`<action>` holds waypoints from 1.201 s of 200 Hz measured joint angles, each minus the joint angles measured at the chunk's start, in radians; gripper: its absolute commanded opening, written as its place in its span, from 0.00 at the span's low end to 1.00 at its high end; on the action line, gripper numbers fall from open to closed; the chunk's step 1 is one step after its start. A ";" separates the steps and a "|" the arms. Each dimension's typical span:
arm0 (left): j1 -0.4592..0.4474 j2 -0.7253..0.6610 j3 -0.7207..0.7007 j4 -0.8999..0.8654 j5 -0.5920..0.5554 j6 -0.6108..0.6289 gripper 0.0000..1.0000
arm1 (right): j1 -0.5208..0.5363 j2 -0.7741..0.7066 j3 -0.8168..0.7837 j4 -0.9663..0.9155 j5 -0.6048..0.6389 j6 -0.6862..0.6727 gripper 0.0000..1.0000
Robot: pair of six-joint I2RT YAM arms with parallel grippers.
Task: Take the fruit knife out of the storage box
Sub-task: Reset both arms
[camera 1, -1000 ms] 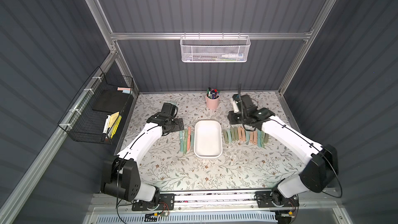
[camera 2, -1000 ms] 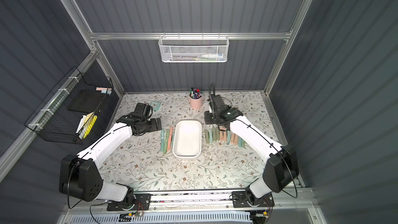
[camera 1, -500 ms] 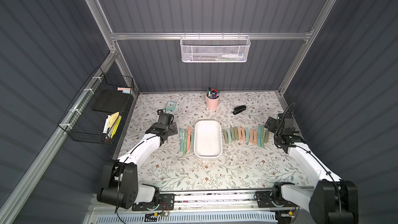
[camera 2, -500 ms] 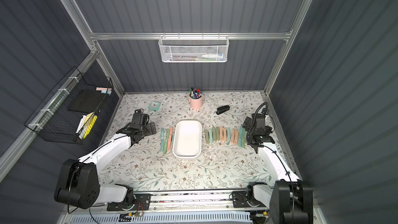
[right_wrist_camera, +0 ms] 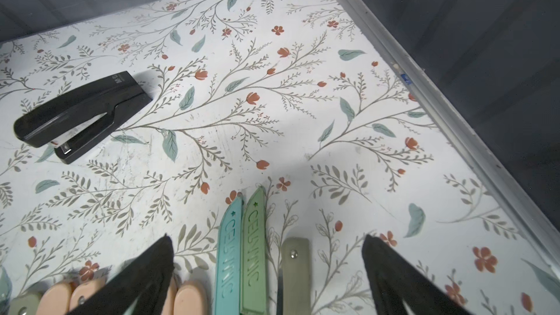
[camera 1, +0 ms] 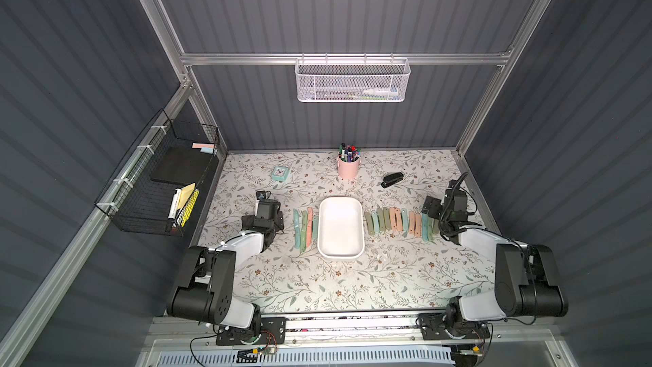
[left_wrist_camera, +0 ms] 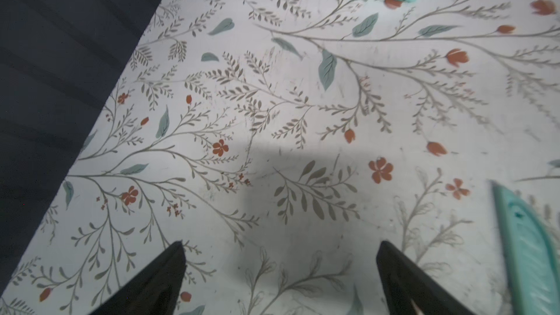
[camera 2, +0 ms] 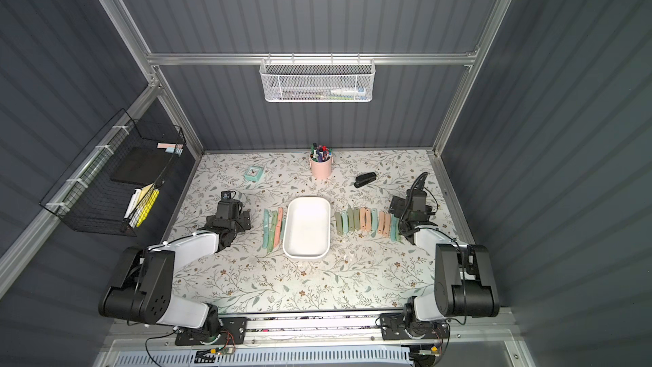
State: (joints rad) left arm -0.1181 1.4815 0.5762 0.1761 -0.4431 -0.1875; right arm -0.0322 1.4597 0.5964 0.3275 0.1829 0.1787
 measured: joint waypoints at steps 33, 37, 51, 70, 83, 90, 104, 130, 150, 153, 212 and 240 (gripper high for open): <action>0.054 0.046 -0.058 0.111 0.051 0.018 0.99 | -0.001 0.014 -0.016 0.080 -0.039 -0.032 0.99; 0.059 0.047 -0.062 0.124 0.058 0.019 1.00 | -0.001 0.016 -0.016 0.087 -0.048 -0.036 0.99; 0.070 0.050 -0.072 0.173 0.074 0.024 0.99 | -0.001 0.023 -0.018 0.110 -0.078 -0.053 0.99; 0.076 0.064 -0.076 0.251 0.105 0.028 0.99 | 0.000 0.024 -0.033 0.147 -0.114 -0.074 0.99; 0.078 0.100 -0.075 0.318 0.128 0.034 0.99 | 0.000 0.024 -0.048 0.170 -0.129 -0.082 0.99; 0.078 0.123 -0.073 0.339 0.143 0.041 0.99 | 0.000 0.024 -0.061 0.189 -0.135 -0.085 0.99; 0.078 0.162 -0.068 0.357 0.173 0.052 0.99 | 0.000 0.024 -0.092 0.230 -0.139 -0.087 0.99; 0.078 0.184 -0.063 0.401 0.219 0.077 1.00 | 0.000 0.032 -0.187 0.360 -0.143 -0.095 0.99; 0.078 0.186 -0.064 0.412 0.240 0.086 1.00 | 0.000 0.047 -0.210 0.390 -0.144 -0.101 0.99; 0.078 0.186 -0.064 0.414 0.243 0.088 0.99 | 0.000 0.047 -0.209 0.391 -0.144 -0.101 0.99; 0.077 0.214 -0.074 0.478 0.318 0.130 0.99 | 0.001 0.046 -0.193 0.413 -0.146 -0.102 0.99; 0.076 0.215 -0.076 0.484 0.332 0.141 0.99 | 0.001 0.046 -0.192 0.413 -0.146 -0.102 0.99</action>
State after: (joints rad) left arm -0.0425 1.6962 0.5007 0.6598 -0.1112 -0.0463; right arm -0.0311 1.5059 0.4042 0.7406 0.0364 0.0769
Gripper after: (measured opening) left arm 0.995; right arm 0.990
